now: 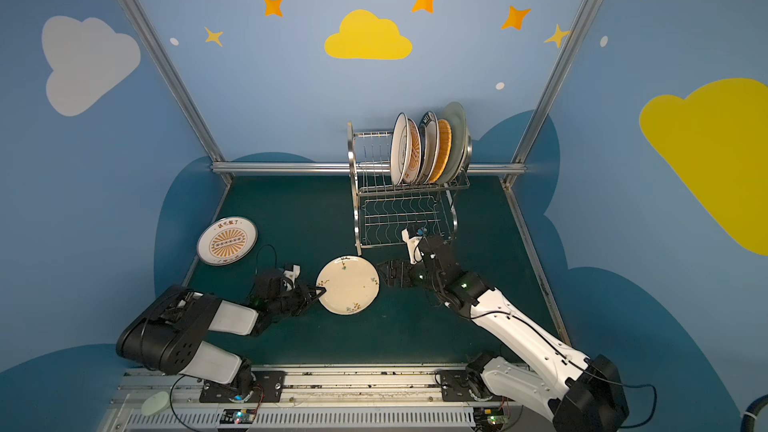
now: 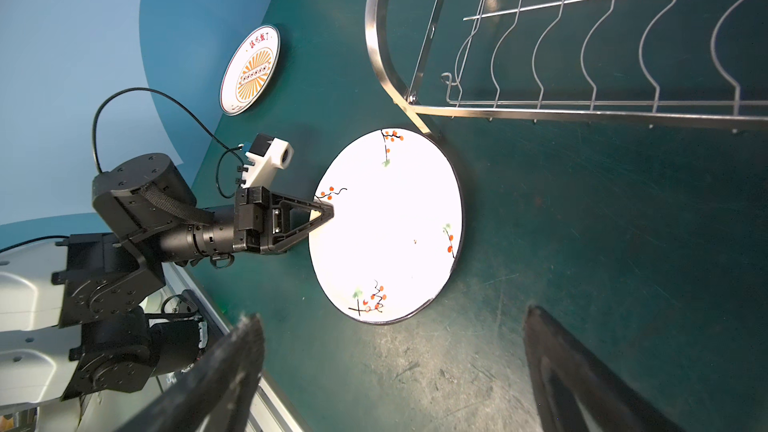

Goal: Load the plates into the dish rack
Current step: 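Grip the berry-sprig plate's rim with the left gripper and tilt it upright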

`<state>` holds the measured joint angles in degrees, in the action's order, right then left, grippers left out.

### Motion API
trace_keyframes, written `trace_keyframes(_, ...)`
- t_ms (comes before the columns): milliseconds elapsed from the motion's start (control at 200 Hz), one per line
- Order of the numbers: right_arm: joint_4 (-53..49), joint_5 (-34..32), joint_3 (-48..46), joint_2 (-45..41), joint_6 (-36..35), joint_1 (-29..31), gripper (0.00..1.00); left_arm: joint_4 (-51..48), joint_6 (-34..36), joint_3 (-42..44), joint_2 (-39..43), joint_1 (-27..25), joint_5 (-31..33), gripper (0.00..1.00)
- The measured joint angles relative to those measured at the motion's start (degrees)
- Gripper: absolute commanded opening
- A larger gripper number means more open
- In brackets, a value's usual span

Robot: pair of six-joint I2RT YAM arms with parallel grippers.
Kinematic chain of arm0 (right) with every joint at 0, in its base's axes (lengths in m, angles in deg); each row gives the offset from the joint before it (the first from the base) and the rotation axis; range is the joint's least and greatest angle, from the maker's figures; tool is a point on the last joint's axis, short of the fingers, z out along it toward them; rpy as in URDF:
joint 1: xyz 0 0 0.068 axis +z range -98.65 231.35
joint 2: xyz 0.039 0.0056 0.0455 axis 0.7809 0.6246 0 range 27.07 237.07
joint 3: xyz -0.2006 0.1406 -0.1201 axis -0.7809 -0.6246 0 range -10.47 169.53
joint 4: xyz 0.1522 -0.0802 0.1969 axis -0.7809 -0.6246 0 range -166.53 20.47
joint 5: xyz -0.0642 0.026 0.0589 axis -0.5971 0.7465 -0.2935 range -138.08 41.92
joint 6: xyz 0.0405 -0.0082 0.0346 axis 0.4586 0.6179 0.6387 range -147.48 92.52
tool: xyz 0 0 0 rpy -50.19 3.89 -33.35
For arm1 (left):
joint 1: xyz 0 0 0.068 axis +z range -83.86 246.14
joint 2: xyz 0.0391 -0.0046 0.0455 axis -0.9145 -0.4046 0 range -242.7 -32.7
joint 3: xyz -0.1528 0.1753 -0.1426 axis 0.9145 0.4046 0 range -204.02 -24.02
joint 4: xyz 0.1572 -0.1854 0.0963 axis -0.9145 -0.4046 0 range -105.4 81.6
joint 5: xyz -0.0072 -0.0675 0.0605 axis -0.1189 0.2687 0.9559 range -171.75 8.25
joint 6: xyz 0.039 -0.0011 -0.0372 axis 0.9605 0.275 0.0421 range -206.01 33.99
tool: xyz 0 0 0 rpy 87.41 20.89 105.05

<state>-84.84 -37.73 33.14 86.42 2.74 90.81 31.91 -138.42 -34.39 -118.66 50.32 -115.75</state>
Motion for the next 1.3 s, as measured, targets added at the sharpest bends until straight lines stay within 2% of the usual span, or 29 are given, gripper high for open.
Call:
trace_keyframes(100, 0.0, -0.17, -0.17, -0.33, 0.0, 0.0, 0.95, -6.88, 0.35, 0.04, 5.6, -0.11, 1.16, 0.04)
trace_keyframes(330, 0.0, -2.27, -0.87, -0.98, 0.57, 0.0, 0.95, -28.44, -0.35, 0.52, 25.9, -0.26, 4.59, 0.04)
trace_keyframes(581, 0.11, -3.26, -0.87, -1.57, 4.55, 0.0, 0.94, -44.04, -10.12, 3.69, 46.69, -0.85, 6.75, 0.04)
trace_keyframes(726, 0.76, -2.75, -0.87, -1.53, 7.08, 0.0, 0.94, -46.75, -16.48, 3.82, 56.13, -0.87, 8.59, 0.04)
trace_keyframes(866, 2.89, -2.05, -0.87, -1.18, 9.88, 0.68, 0.94, -46.71, -21.03, 3.85, 60.78, -0.85, 10.16, 0.04)
trace_keyframes(1016, 7.87, -0.59, -0.87, 2.14, 13.66, 3.76, 0.94, -46.56, -23.17, 3.8, 62.18, -0.87, 11.23, 0.04)
trace_keyframes(1171, 12.52, 2.23, 0.04, 11.3, 18.27, 6.91, 0.91, -46.56, -23.74, 2.64, 60.59, -0.87, 11.65, 0.04)
trace_keyframes(1302, 11.56, 6.08, 6.67, 21.7, 21.55, 8.66, 0.85, -46.4, -23.91, 1.4, 60.17, -1.07, 11.78, 0.04)
